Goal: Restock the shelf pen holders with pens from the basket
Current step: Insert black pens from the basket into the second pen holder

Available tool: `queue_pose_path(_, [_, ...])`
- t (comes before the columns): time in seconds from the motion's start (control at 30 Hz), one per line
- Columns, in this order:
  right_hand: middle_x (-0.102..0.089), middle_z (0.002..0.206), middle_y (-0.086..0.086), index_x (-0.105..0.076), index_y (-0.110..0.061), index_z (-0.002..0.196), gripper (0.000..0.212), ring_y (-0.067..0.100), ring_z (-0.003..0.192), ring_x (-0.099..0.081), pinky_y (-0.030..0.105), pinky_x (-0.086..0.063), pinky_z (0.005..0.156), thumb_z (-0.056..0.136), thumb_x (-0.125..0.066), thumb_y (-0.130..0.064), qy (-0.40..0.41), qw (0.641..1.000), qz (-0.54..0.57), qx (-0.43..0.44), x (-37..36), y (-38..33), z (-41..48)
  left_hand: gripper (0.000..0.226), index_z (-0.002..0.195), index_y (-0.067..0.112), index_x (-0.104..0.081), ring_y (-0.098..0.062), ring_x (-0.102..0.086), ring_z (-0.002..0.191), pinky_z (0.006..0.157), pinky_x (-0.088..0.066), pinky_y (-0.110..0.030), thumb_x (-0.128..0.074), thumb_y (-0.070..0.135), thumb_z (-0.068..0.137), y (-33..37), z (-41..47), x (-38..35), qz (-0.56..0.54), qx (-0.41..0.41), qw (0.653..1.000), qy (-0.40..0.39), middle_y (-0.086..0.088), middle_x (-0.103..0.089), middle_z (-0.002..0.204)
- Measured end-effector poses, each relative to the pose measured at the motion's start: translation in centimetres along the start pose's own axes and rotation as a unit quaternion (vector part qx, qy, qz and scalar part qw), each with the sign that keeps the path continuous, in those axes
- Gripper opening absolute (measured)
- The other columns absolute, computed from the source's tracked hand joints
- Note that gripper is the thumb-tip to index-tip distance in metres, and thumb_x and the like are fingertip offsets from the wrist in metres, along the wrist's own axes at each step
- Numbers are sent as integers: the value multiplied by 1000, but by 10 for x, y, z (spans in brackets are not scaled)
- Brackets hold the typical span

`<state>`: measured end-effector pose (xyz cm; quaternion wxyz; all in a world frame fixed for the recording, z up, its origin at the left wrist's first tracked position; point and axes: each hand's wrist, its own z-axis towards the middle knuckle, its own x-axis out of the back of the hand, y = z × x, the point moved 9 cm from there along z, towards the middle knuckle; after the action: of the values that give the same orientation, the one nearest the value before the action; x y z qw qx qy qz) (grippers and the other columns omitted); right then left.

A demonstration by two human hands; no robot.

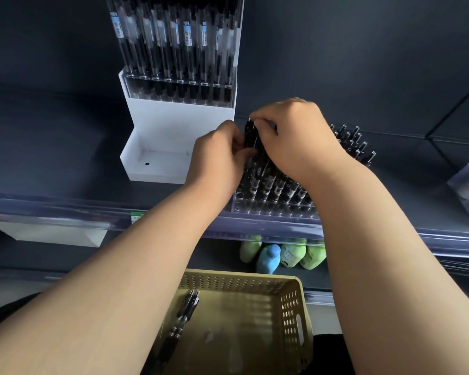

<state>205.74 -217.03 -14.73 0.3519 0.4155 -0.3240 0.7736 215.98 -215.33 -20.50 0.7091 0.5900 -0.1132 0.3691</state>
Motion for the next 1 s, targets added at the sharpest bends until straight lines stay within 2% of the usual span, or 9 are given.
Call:
queue_pose_path(0.07, [-69, 93, 11, -69, -6, 91, 24, 30, 96, -55, 41, -44, 89, 90, -45, -10, 0, 1000, -1, -2, 0, 1, 0, 16, 88, 12, -59, -17, -56, 73, 65, -45, -26, -70, 21, 81, -1, 1, 1, 9, 10, 1000, -3, 1, -60, 75])
queue_pose_path(0.17, [-69, 95, 10, -69, -6, 92, 24, 30, 98, -55, 42, -44, 90, 91, -45, -11, 5, 1000, 1, -4, 2, 3, 0, 17, 83, 14, -60, -6, -50, 61, 55, -38, -10, -73, 25, 78, -4, 4, 3, 14, 24, 1000, -5, 8, -56, 68])
queue_pose_path(0.23, [-69, 97, 8, -69, -8, 94, 24, 30, 100, -55, 42, -43, 90, 92, -46, -12, 11, 1000, 12, -5, 6, 3, -1, 19, 81, 14, -62, 0, -47, 59, 53, -36, -8, -75, 27, 77, -6, 5, 4, 9, 35, 999, -10, 9, -55, 66])
queue_pose_path(0.33, [-70, 97, 8, -69, -8, 96, 23, 30, 98, -55, 42, -44, 90, 92, -47, -13, 21, 1000, 16, -1, 11, 2, -2, 19, 78, 14, -64, 0, -47, 57, 47, -34, -6, -78, 27, 74, -9, 7, 5, 4, 47, 999, -16, 9, -54, 63])
queue_pose_path(0.5, [-69, 96, 13, -67, -2, 96, 23, 31, 99, -54, 42, -44, 90, 92, -46, -11, 27, 1000, 12, 4, 13, -1, -2, 18, 78, 17, -63, 1, -49, 58, 49, -35, -2, -78, 27, 74, -14, 7, 5, -8, 56, 998, -20, 10, -56, 66])
queue_pose_path(0.67, [-68, 94, 12, -67, -3, 95, 24, 31, 97, -54, 43, -44, 89, 92, -46, -12, 46, 999, -3, 21, 23, -3, -3, 27, 95, 20, -65, -7, -55, 70, 50, -33, -1, -78, 29, 74, -11, 7, 8, 15, 51, 997, -52, 8, -62, 81])
queue_pose_path(0.77, [-69, 91, 11, -68, -4, 93, 26, 32, 94, -56, 45, -45, 87, 91, -44, -14, 59, 997, -7, 46, 28, -8, -8, 32, 108, 21, -62, -12, -56, 83, 60, -36, -11, -73, 30, 79, -7, 3, 16, 76, 23, 995, -64, 7, -61, 93])
queue_pose_path(0.9, [-70, 86, 8, -71, -7, 89, 30, 34, 87, -59, 46, -48, 77, 88, -42, -16, 68, 993, -13, 97, 28, -25, -26, 36, 123, 20, -55, -22, -57, 102, 84, -46, -30, -62, 27, 89, 2, -18, 29, 180, -65, 979, -76, -1, -60, 112])
queue_pose_path(1.0, [-72, 90, 6, -72, -6, 90, 24, 34, 85, -62, 43, -49, 67, 86, -50, -12, 110, 983, -19, 144, 29, -44, -54, 36, 127, 22, -51, -24, -56, 107, 87, -49, -38, -57, 26, 92, 2, -39, 38, 236, -105, 962, -90, -2, -58, 118])
